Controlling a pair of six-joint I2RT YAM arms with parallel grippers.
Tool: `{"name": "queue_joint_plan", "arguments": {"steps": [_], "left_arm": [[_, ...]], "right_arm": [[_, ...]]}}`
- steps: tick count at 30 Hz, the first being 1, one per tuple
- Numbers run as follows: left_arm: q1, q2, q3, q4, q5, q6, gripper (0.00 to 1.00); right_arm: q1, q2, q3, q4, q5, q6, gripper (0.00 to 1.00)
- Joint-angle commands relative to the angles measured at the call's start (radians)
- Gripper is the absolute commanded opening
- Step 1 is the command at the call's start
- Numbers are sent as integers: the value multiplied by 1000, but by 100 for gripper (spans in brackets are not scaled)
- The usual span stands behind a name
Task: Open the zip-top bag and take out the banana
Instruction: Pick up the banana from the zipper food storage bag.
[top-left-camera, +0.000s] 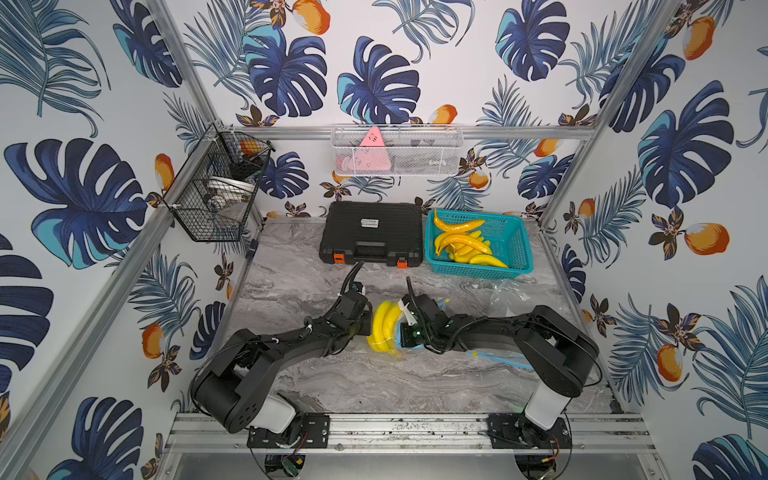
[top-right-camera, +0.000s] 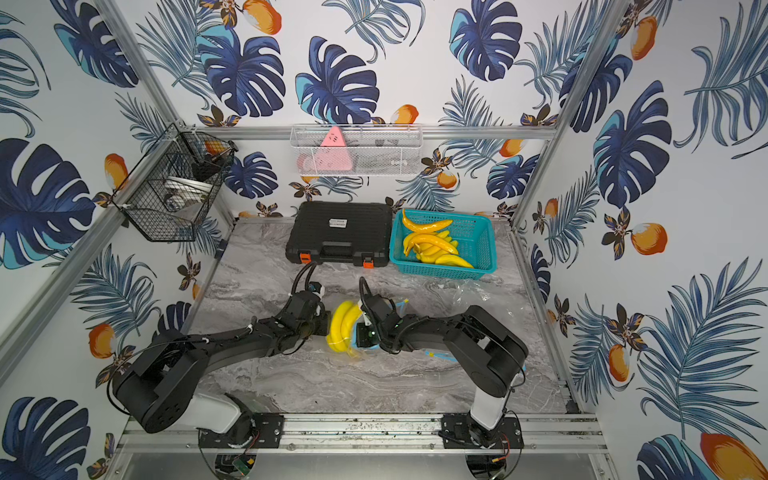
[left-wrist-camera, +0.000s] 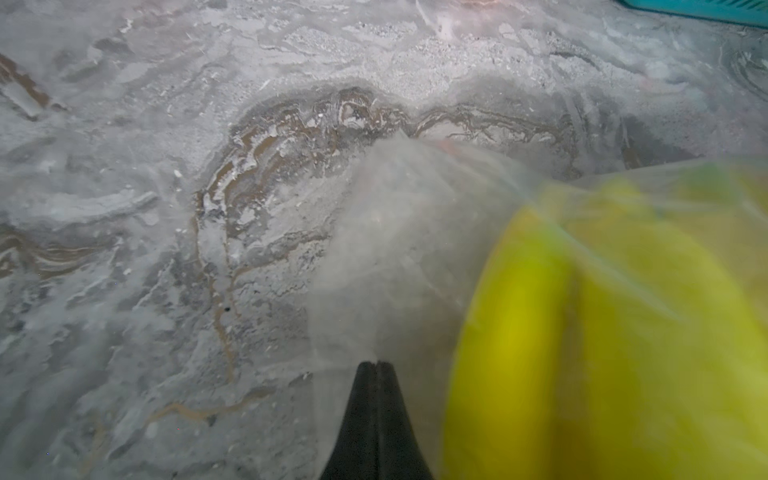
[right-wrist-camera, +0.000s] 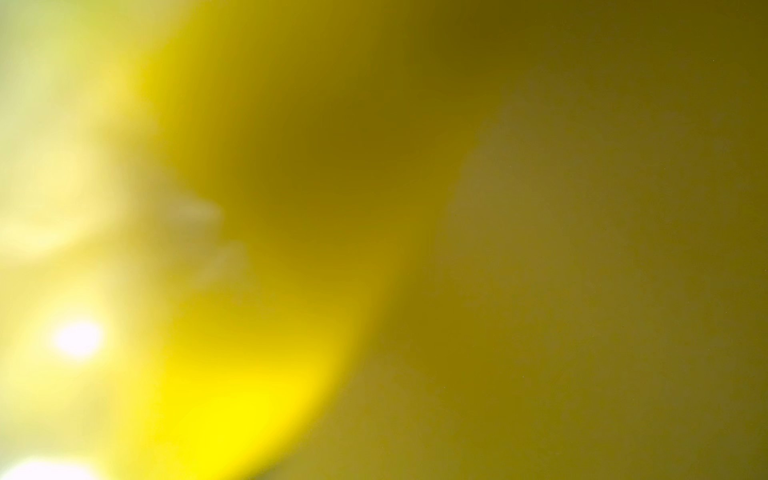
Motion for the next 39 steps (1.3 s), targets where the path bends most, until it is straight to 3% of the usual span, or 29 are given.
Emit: {"name": "queue_joint_plan", "arguments": {"steps": [1,9,18,21,26,30,35,39], "left_arm": [[-3,0,-3,8,1,42,0],[-7,-69,-46,76,127,14,0],[-8,-265,-48,-168,221,-89,45],[-10,-242,-38,-193,308,-125,46],[-17,-256,-43,-281,264,-164,47],[-17,-295,-93,-202,314,-234,52],[-21,-210,-130,-76,371,-279,54],[-36,-210,-158,14,345,-336,63]], "right_arm": [[-73,-53,-37,-158,-219,36,32],[-99,-51,-8,-139,-212,30,31],[-100,-72,8,-214,-114,-7,29],[-99,-65,9,-206,-99,-6,28],[-99,-64,2,-174,-74,9,28],[-99,-52,2,-148,-68,16,28],[-88,-41,-3,-111,-71,32,27],[-83,-42,-7,-115,-61,30,28]]}}
